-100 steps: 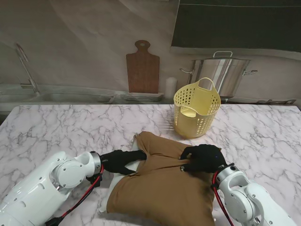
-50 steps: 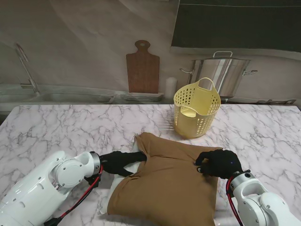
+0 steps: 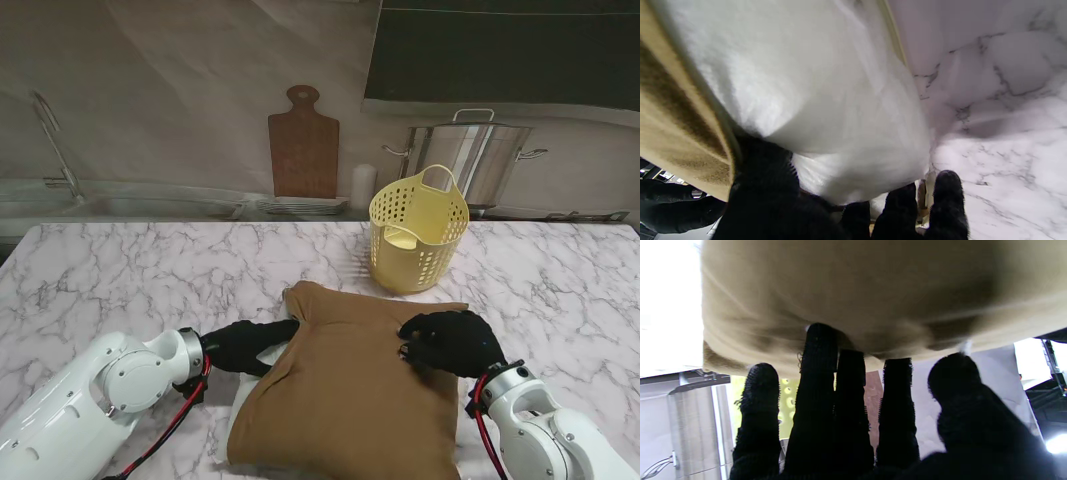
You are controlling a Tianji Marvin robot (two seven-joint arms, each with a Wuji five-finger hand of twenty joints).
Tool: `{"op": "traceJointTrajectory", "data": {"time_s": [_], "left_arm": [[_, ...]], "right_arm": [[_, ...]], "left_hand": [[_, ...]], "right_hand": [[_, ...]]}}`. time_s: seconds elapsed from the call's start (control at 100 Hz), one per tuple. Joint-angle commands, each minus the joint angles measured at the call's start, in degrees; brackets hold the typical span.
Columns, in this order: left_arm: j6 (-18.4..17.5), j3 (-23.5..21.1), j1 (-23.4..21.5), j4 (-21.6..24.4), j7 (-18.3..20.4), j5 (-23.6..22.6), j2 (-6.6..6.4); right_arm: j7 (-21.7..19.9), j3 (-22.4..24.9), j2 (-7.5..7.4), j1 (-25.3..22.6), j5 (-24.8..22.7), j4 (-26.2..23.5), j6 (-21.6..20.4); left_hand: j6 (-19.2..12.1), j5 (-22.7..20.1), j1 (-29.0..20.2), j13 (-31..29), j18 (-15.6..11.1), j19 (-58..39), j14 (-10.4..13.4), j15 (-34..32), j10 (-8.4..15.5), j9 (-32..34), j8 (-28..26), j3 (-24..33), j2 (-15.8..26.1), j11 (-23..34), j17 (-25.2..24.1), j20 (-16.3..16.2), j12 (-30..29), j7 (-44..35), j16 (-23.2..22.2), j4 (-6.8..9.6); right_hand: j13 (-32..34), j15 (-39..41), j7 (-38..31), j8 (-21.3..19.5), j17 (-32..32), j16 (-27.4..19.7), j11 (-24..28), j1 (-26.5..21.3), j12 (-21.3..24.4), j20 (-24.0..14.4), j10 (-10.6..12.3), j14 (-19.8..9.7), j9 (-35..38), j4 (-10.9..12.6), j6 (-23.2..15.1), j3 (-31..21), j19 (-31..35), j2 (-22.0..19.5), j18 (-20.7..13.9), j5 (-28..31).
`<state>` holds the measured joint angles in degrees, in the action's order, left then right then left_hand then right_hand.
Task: Remove the pillowcase from the pillow and put it in the laundry basket
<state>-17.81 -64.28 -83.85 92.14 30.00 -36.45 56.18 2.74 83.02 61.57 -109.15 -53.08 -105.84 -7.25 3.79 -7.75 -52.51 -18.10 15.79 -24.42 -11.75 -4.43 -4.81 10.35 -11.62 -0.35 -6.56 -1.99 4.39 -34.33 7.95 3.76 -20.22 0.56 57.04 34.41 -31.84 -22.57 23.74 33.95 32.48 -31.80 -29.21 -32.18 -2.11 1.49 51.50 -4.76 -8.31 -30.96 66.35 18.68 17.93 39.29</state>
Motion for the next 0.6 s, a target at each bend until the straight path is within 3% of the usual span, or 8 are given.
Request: {"op": "traceJointTrajectory", "data": {"time_s": [0.0,0.28,0.59], "left_arm": [[-0.6,-0.1,-1.5,0.3,0.8,-0.6,-0.21],[-0.5,-4.7,-5.5,5.0,-4.2,-0.3,0.99],[-0.5,-4.6,-6.3,7.9,-7.9,1.9,1.92]], "right_arm": [[-0.7,-0.9,0.16,0.8,0.2,-0.7,-0.3],[-1.5,-3.0,0.09,2.9,1.3,0.6,0.3],[-1.9,-4.1,0.05,3.8,2.2,1.5,0.2]], "left_hand": [[0.8,-1.9,-2.0,-3.3,-0.2,-0.3,-1.1,-4.3,-2.3,1.9,-1.2,-0.5,-2.6,2.5,0.3,-0.1,1.1,-3.3,-2.0,-0.56],[2.6,-0.9,-0.4,-4.1,0.2,-2.1,-1.6,-4.8,-3.6,2.9,-1.3,-1.3,6.2,2.7,0.6,-0.8,1.4,-3.1,-2.4,-1.62],[3.6,0.3,2.4,-4.6,0.5,-3.6,-1.7,-5.0,-3.9,3.5,-0.3,-1.9,9.3,2.5,0.2,-0.8,1.8,-2.3,-2.8,-1.94]], "right_hand": [[-1.4,-2.7,2.2,-1.5,-1.6,-1.5,-1.9,1.6,1.0,0.8,0.2,0.4,-2.2,1.9,1.1,0.8,-1.3,-2.3,1.8,-2.1],[-1.7,-4.9,4.2,-2.7,-2.6,-2.1,-2.2,1.2,1.5,1.0,0.2,0.9,-2.7,2.3,1.6,2.0,-2.7,-3.1,2.5,-2.9],[-1.9,-5.4,4.6,-3.3,-2.7,-2.1,-2.2,1.0,1.7,0.9,0.1,1.1,-2.8,2.4,1.9,2.6,-2.9,-3.4,2.5,-2.9]]}}
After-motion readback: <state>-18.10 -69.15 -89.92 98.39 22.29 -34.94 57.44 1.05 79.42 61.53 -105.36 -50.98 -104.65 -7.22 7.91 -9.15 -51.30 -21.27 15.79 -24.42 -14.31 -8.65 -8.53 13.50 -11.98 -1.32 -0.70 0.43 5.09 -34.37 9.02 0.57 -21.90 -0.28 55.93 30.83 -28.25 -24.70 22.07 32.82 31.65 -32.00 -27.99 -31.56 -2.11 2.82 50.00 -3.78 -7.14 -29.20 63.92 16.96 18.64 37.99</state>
